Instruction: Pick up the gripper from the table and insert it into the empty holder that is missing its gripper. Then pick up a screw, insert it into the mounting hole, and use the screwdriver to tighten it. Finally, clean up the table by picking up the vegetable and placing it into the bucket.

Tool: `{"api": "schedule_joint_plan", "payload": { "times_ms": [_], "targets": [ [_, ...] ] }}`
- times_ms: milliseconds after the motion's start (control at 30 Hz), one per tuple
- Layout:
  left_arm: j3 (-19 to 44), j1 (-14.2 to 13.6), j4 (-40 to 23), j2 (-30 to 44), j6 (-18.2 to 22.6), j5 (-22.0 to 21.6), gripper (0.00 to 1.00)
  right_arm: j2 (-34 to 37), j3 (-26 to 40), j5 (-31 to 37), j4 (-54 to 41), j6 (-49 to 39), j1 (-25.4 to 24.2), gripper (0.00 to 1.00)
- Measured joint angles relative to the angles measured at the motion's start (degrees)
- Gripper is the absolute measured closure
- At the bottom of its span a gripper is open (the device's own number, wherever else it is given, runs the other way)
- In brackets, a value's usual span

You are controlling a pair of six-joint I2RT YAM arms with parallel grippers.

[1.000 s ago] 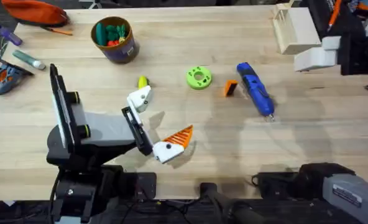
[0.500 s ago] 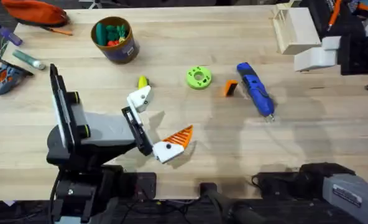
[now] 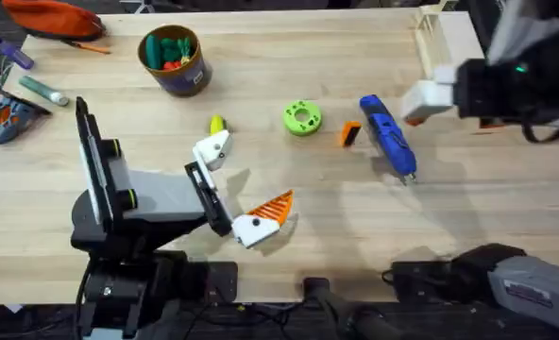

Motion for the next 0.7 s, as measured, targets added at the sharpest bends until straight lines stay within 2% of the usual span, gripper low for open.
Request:
{"api": "schedule_joint_plan", "payload": {
  "times_ms": [167,300,533,567,700],
  "targets": [
    [0.00,0.00,0.01,0.00,0.00,0.00,0.015,6.84,6.82,0.37,-0.31,7.27,6.61,0.009],
    [0.00,0.00,0.00,0.00,0.00,0.00,0.015,10.98,8.27,-0.15,2.51,13.19,9.85,0.009],
    [0.00,0.00,0.00,0.00,0.00,0.00,0.015,18.43,8.27,-2.93,3.62,17.52,11.14,0.009],
    [0.00,0.00,0.00,0.00,0.00,0.00,0.015,22.89,8.30,-3.41,4.14,17.70,11.46,0.009],
    [0.00,0.00,0.00,0.00,0.00,0.00,0.015,25.01,8.30,-3.58,6.26,17.70,11.79,0.009]
  ]
}}
